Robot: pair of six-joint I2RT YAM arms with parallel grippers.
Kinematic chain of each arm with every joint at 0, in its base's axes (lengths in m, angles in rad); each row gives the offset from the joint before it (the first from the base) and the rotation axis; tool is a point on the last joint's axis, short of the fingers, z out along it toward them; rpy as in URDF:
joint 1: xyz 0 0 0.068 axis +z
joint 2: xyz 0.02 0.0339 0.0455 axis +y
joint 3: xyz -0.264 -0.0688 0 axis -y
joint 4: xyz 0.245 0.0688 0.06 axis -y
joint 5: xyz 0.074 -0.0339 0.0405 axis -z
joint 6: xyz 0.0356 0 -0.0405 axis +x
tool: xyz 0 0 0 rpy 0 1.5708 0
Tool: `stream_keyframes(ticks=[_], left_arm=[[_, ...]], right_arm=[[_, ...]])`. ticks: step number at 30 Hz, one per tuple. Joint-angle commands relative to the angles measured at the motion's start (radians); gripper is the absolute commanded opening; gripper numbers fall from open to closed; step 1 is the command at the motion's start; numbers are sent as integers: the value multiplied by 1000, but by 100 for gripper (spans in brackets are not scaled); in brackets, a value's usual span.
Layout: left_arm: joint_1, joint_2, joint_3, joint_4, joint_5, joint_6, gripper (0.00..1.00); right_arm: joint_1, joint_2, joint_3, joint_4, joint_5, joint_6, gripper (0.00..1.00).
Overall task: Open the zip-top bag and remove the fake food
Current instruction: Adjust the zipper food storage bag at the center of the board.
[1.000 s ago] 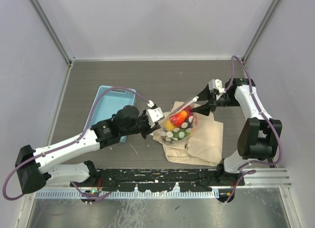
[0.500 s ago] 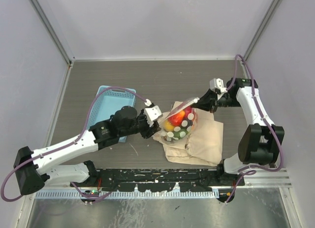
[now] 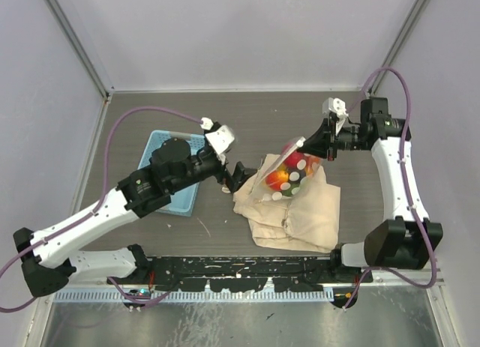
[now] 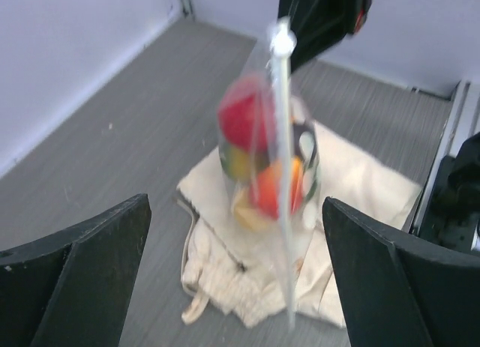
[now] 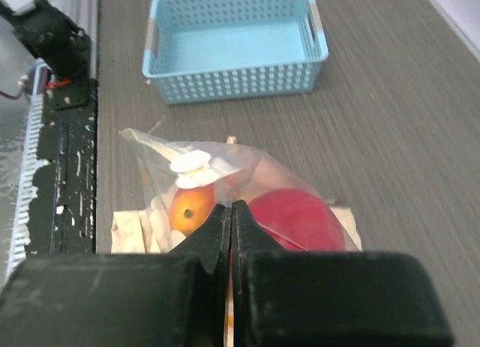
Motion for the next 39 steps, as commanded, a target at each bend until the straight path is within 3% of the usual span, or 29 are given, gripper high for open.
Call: stream_keyframes(ticks=[1, 3, 5, 8, 16, 23, 30, 33, 35, 38, 39], left_arm=[[-70, 108, 126, 22, -47, 53, 98], [-108, 169, 166, 11, -119, 95, 98], [-132, 237, 197, 10, -181, 117, 99], [-159, 315, 242, 16, -249, 130, 89], [-176, 472, 299, 127, -461, 245, 78], [-163, 483, 296, 168, -380, 238, 76], [-98, 504, 325, 146, -204, 145, 53], [-86, 536, 373, 104, -126, 148, 35], [-72, 551, 397, 74, -81, 146, 16], [-41, 546, 410, 50, -11, 145, 0], [-23, 538, 404, 52, 38, 147, 0]], right_arm=[[-2, -184, -146, 569, 174, 650, 1], [4, -252, -216, 705, 219, 748, 1], [25, -264, -226, 715, 264, 784, 1], [52, -272, -234, 727, 305, 822, 1], [60, -274, -270, 753, 283, 846, 1], [61, -279, -305, 750, 279, 813, 1], [61, -294, -324, 745, 242, 792, 1], [61, -295, -328, 738, 230, 786, 3], [61, -296, -323, 712, 230, 760, 5], [59, -301, -309, 663, 229, 701, 21], [57, -303, -304, 652, 224, 685, 35]])
